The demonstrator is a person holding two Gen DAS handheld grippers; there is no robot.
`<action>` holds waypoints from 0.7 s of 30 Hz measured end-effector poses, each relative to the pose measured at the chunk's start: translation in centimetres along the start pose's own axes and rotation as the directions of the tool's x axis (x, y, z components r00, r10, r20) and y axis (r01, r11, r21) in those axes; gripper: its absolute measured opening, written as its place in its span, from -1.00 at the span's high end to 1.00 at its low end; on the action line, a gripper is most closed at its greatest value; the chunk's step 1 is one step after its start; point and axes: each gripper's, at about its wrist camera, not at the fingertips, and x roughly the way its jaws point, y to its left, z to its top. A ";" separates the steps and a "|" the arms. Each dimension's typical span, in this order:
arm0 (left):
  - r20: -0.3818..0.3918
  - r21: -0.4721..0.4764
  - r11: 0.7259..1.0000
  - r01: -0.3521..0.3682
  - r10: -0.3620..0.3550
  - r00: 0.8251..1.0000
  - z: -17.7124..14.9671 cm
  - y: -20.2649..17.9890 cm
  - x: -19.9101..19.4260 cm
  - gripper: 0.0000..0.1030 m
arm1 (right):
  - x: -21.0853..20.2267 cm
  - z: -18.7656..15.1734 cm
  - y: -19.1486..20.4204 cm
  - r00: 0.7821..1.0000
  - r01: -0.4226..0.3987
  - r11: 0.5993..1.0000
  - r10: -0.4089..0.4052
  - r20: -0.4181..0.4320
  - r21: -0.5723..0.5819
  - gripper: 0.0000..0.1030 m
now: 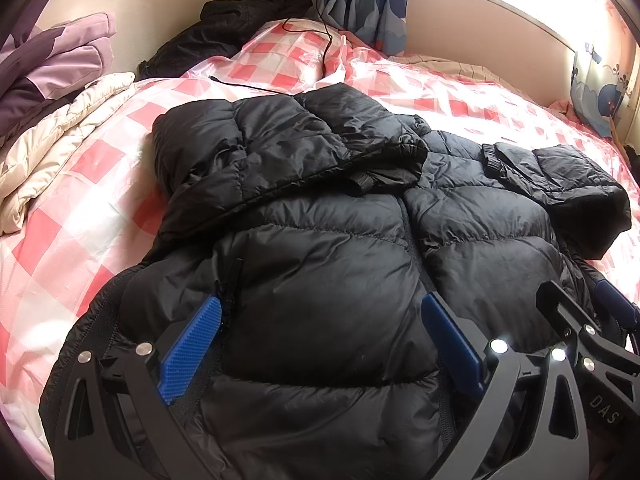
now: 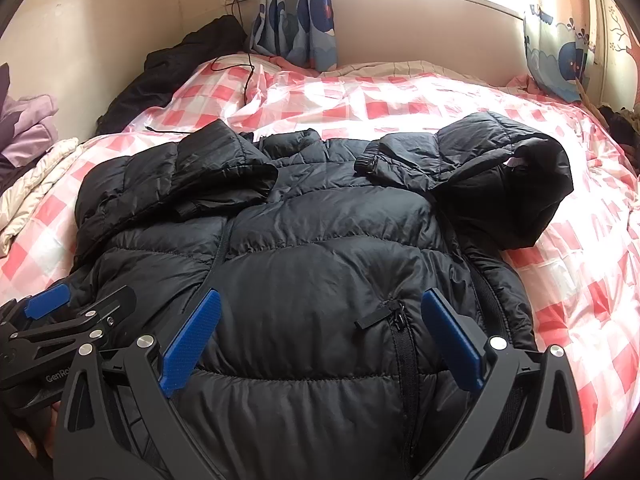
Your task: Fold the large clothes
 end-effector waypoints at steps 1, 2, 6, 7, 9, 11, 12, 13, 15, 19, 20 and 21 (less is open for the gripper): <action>0.000 0.001 1.000 0.000 0.000 1.000 0.0 0.0 0.0 -0.86 | 0.0 0.0 0.0 1.000 0.001 1.000 -0.001 0.000 -0.002 -0.88; 0.001 0.001 1.000 0.001 -0.001 1.000 0.0 0.0 0.0 -0.87 | 0.0 0.0 0.0 1.000 -0.004 1.000 0.004 0.007 0.000 -0.88; 0.013 -0.010 1.000 0.008 -0.008 1.000 0.0 0.0 -0.1 -0.86 | -0.1 -0.1 0.2 1.000 0.002 1.000 -0.001 0.012 -0.016 -0.88; 0.015 -0.009 1.000 0.006 -0.006 1.000 0.0 0.0 -0.1 -0.86 | -0.1 -0.1 0.3 1.000 0.004 1.000 -0.004 0.013 -0.023 -0.88; 0.015 -0.019 1.000 0.013 -0.013 1.000 0.0 0.1 0.0 -0.86 | -0.1 -0.1 0.5 1.000 0.014 0.999 -0.013 0.019 -0.040 -0.88; 0.002 -0.032 0.999 0.023 -0.023 1.000 0.1 0.2 0.1 -0.86 | -0.6 0.2 0.8 0.999 0.026 0.997 -0.023 0.034 -0.076 -0.88; -0.005 -0.038 0.999 0.026 -0.026 1.000 0.2 0.4 0.2 -0.86 | -1.1 0.4 0.9 0.999 0.027 0.995 -0.023 0.042 -0.101 -0.88; -0.012 -0.042 0.999 0.023 -0.024 1.000 0.4 0.5 0.3 -0.86 | -2.0 0.9 0.8 0.998 0.029 0.991 -0.021 0.066 -0.128 -0.88; -0.008 -0.058 0.998 0.021 -0.021 1.000 0.8 0.8 0.3 -0.86 | -4.1 2.5 0.2 0.983 0.074 0.981 -0.042 0.181 -0.178 -0.88; -0.025 -0.101 0.992 0.069 -0.071 0.997 1.4 1.0 0.0 -0.86 | -2.1 8.2 -3.0 0.990 0.102 0.973 -0.078 0.119 -0.209 -0.88; -0.025 -0.098 0.992 0.073 -0.076 0.997 1.5 0.9 -0.2 -0.86 | -0.2 9.5 -3.8 0.993 0.111 0.969 -0.099 0.068 -0.221 -0.88; -0.030 -0.089 0.993 0.076 -0.079 0.996 1.5 0.6 -0.4 -0.86 | 1.1 10.1 -4.4 0.994 0.104 0.970 -0.096 0.050 -0.219 -0.88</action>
